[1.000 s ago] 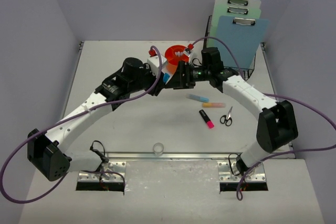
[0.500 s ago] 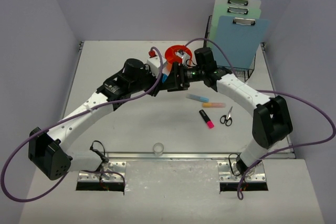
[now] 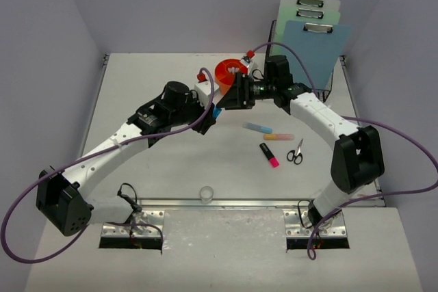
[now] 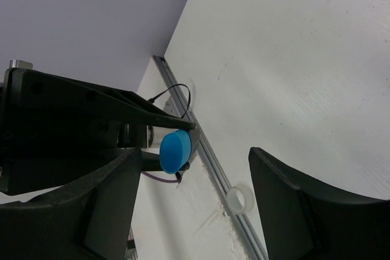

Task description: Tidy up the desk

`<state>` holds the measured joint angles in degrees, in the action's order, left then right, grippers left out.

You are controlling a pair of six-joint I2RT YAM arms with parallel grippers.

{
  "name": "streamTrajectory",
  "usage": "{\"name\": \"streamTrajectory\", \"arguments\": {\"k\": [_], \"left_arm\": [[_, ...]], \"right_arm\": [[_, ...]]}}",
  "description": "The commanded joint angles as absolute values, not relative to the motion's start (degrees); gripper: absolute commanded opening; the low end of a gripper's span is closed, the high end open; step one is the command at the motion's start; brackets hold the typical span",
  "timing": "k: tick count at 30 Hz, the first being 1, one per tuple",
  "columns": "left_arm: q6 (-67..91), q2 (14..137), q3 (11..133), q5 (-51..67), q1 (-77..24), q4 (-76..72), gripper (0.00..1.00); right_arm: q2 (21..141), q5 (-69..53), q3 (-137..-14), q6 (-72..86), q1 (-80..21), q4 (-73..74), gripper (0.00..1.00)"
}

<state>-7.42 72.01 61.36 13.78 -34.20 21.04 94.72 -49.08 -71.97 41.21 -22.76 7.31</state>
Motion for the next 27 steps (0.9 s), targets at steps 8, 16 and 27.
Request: {"name": "streamTrajectory", "arguments": {"k": [8, 16, 27], "left_arm": [[-7.0, 72.1, 63.4, 17.3, -34.5, 19.2, 0.01], [-7.2, 73.0, 64.0, 16.8, -34.5, 19.2, 0.01], [-7.4, 73.1, 63.6, 14.8, -34.5, 19.9, 0.5]], "right_arm": [[95.9, -47.9, -75.8, 38.6, -24.9, 4.9, 0.69], [96.0, -44.2, -75.3, 29.7, -27.2, 10.9, 0.56], [95.3, -43.1, -77.3, 25.0, -27.0, 14.2, 0.0]]}}
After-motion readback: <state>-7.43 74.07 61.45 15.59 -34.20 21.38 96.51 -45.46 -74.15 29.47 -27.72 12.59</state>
